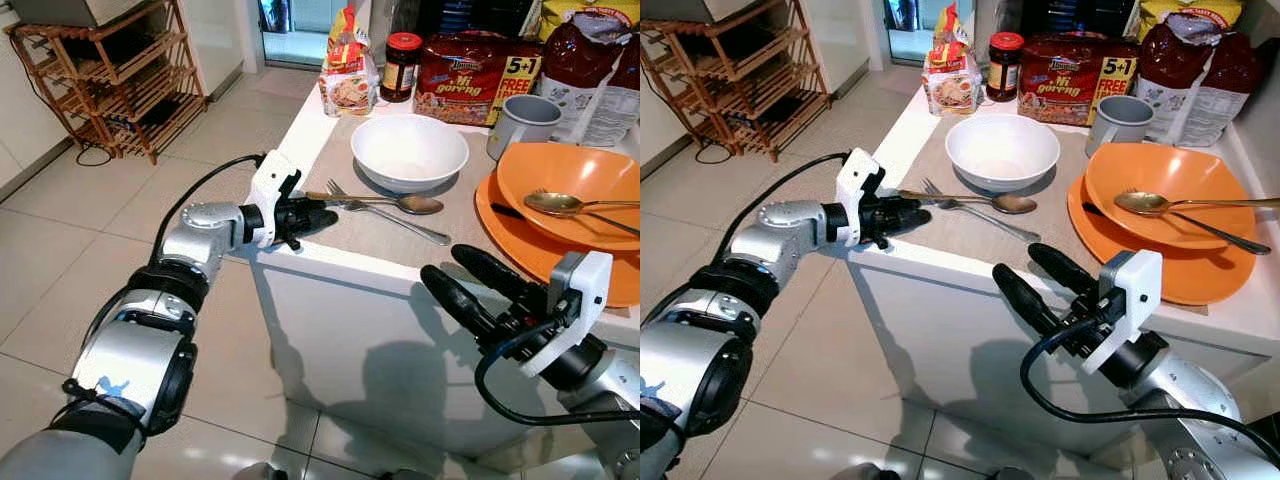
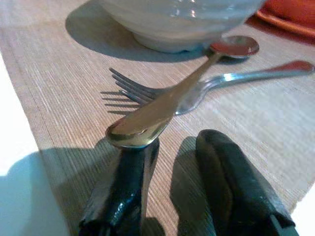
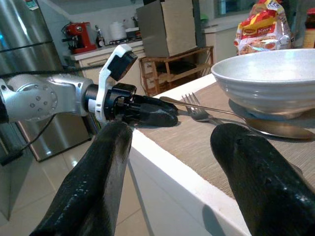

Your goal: Setting the table

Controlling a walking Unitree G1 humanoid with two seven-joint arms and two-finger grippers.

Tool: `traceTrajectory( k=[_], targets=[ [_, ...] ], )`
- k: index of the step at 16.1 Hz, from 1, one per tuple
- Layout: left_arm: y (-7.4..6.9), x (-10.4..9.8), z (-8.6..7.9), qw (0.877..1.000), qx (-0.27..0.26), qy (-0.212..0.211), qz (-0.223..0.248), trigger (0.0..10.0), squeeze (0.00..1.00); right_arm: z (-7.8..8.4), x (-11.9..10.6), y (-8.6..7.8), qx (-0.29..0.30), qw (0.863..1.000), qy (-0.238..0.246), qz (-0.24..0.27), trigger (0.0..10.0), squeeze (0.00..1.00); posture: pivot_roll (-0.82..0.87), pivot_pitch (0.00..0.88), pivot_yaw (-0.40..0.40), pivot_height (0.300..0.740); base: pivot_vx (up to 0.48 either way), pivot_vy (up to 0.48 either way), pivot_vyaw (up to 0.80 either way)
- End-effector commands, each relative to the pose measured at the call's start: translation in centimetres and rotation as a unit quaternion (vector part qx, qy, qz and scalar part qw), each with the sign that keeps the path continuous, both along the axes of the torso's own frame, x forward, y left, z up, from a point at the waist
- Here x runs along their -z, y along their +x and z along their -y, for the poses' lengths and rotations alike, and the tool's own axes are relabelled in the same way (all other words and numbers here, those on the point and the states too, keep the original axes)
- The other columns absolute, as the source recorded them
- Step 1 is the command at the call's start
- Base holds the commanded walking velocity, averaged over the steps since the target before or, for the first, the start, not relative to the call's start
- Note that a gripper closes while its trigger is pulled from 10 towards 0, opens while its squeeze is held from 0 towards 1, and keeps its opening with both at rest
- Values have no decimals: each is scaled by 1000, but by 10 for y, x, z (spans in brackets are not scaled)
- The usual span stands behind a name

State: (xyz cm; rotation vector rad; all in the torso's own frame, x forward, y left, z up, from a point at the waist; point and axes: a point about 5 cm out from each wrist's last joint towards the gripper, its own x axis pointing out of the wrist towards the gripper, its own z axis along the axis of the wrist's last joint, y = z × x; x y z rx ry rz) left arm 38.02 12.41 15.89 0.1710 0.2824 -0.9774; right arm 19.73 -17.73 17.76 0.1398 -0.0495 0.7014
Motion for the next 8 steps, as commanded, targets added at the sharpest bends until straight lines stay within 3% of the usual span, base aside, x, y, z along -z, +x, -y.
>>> traceTrajectory(
  k=[1, 2, 3, 5, 8],
  targets=[
    [-6, 24, -23, 995, -28, 88, -30, 10000, 1000, 1, 1, 2, 3, 1000, 1, 0, 10000, 0, -85, 23, 57, 740, 0, 0, 0],
    [-7, 25, -25, 995, -24, 95, -29, 10000, 1000, 1, 1, 2, 3, 1000, 1, -1, 10000, 0, -78, 20, 53, 740, 0, 0, 0],
    [-9, 26, -33, 990, -9, 138, -10, 10000, 0, 0, 2, 3, 1, 1000, 0, -1, 10000, 0, -78, 20, 55, 740, 0, 0, 0],
    [-8, 20, -47, 969, 4, 238, 63, 10000, 0, 0, 3, 5, 2, 1000, -1, 0, 10000, 0, -73, 12, 60, 740, 0, 0, 0],
    [-4, -11, -43, 948, 29, 275, 160, 10000, 0, 0, 3, 5, 5, 1000, 0, 2, 10000, 0, -70, 8, 60, 740, 0, 0, 0]
  ],
)
